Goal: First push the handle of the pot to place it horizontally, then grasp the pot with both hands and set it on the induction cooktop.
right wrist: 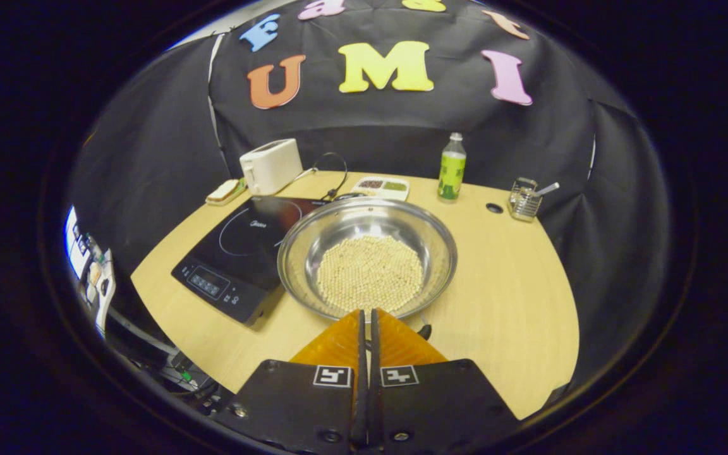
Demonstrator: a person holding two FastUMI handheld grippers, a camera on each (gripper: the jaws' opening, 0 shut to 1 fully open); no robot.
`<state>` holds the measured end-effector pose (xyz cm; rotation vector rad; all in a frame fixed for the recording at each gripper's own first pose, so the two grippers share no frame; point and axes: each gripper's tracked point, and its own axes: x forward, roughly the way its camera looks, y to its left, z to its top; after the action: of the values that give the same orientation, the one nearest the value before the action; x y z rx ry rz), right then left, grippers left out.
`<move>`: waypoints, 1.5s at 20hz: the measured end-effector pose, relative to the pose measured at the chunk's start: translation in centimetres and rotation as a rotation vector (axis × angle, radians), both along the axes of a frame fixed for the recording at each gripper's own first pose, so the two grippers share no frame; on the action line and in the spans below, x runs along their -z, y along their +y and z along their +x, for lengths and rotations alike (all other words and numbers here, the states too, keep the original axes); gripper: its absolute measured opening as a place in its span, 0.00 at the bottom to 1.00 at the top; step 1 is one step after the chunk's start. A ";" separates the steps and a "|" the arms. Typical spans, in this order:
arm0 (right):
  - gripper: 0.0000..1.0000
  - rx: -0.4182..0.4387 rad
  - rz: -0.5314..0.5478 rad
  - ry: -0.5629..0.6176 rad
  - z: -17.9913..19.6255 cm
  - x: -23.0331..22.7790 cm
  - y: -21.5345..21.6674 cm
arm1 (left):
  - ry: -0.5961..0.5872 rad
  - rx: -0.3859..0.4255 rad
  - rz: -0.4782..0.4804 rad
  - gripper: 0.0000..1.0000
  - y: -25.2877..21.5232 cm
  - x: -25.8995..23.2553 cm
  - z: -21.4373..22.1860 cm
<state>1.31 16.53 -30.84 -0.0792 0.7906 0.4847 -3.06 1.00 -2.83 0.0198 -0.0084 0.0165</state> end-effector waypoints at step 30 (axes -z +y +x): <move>0.03 0.094 -0.091 0.062 4.7 5.2 -5.2 | 0.022 0.020 -0.017 0.96 0.2 2.0 0.5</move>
<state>6.02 11.29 -36.08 -0.1117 0.8736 0.3637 -2.53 1.19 -4.79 0.0027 0.0132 -0.0040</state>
